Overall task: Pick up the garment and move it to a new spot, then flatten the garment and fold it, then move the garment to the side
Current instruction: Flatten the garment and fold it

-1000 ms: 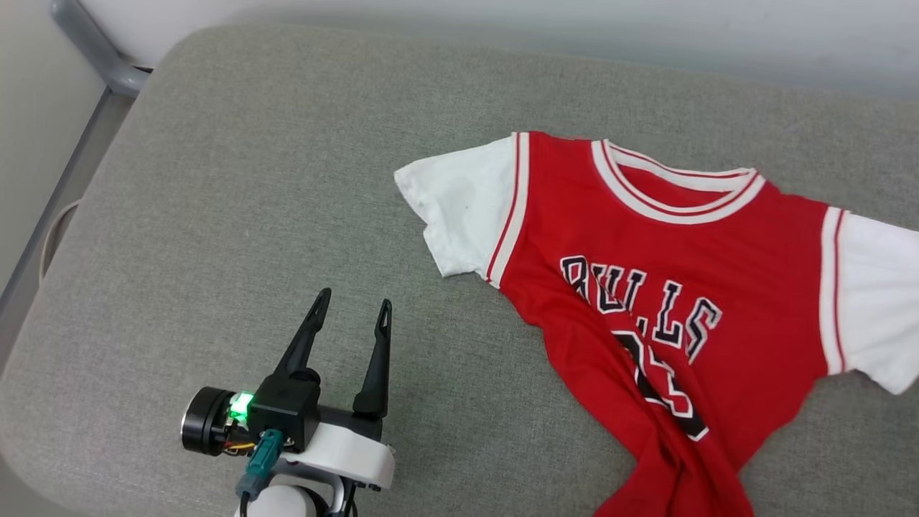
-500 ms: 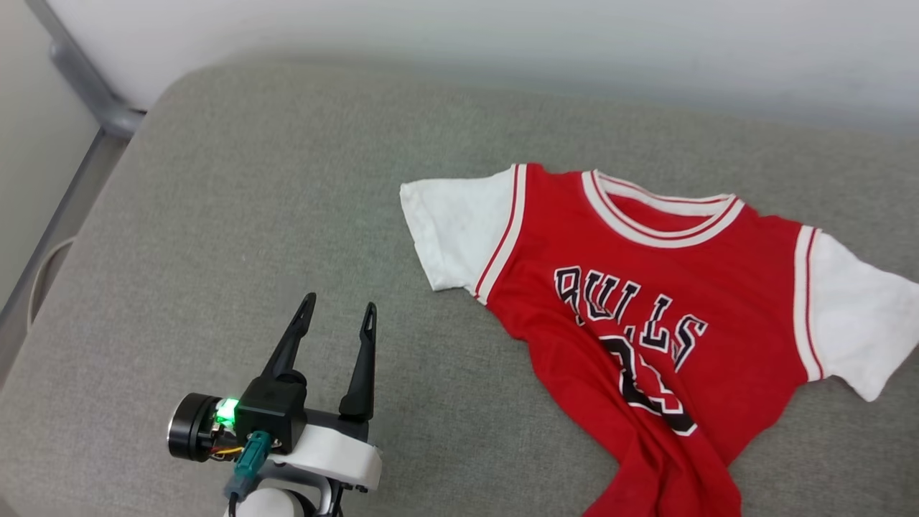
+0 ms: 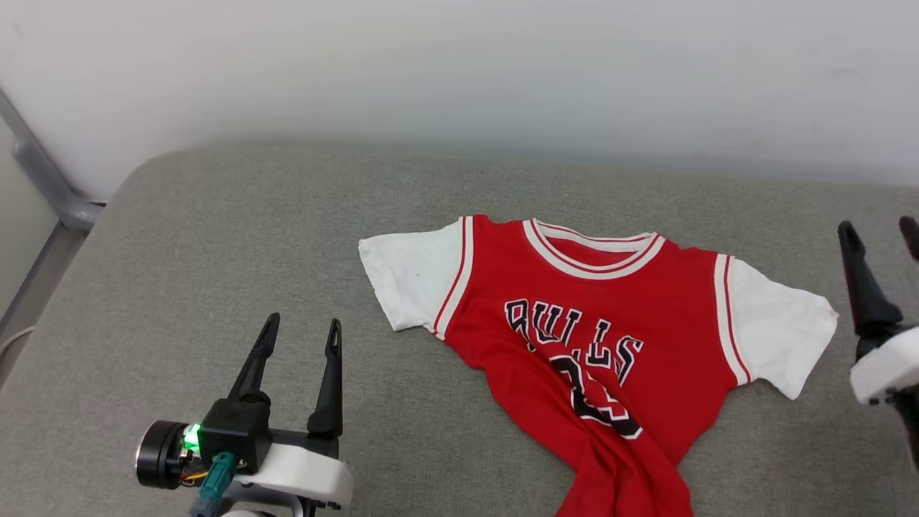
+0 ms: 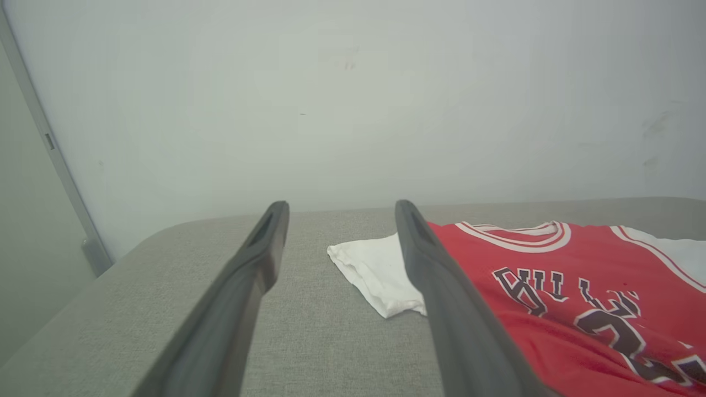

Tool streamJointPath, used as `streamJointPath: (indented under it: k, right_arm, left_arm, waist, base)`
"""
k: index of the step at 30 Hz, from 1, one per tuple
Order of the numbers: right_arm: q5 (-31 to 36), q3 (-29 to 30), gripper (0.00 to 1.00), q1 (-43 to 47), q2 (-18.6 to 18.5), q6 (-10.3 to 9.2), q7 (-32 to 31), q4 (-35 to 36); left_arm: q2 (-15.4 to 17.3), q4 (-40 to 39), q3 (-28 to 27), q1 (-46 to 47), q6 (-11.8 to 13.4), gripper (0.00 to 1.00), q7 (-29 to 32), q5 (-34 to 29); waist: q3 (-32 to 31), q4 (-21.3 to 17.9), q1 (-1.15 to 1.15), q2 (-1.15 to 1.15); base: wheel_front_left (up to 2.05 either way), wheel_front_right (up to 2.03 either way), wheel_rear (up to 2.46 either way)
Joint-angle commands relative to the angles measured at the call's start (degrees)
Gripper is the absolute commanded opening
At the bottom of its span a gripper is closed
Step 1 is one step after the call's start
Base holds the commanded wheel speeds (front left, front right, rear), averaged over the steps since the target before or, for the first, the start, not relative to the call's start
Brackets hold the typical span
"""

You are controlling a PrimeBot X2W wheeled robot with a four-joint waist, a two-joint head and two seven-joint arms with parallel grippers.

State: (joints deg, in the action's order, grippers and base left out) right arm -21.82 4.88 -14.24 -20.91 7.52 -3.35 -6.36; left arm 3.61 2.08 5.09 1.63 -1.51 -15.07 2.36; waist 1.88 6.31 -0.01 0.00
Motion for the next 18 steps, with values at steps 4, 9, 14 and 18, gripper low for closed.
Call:
streamJointPath:
  k: [4,9,14,18]
  right_arm:
    - [1.1,0.4,1.00,6.0,3.6,-0.05,5.4,3.0]
    - [2.3,0.4,1.00,12.3,8.9,-0.05,11.1,5.2]
    - [2.6,-0.3,1.00,15.6,12.5,-0.05,15.3,4.0]
    - [3.3,-1.0,1.00,15.7,13.8,-0.05,16.6,2.9]
  left_arm:
    - [0.2,-0.2,-0.8,-1.6,-0.5,1.00,-0.2,0.4]
    - [0.0,0.0,-1.3,-3.0,-1.1,1.00,-0.2,0.8]
    - [-0.3,0.4,-1.8,-4.0,-1.6,1.00,-0.2,1.1]
    - [-0.4,0.7,-1.9,-4.0,-1.9,1.00,-0.2,1.1]
  waist:
    - [-1.0,-1.2,0.01,0.00]
    - [-1.5,-1.9,0.01,0.00]
    - [-1.4,-2.5,0.01,0.00]
    - [-0.8,-2.9,0.01,0.00]
  base:
    - [0.00,0.00,0.00]
    - [0.00,0.00,0.00]
    - [0.00,0.00,0.00]
    - [0.00,0.00,0.00]
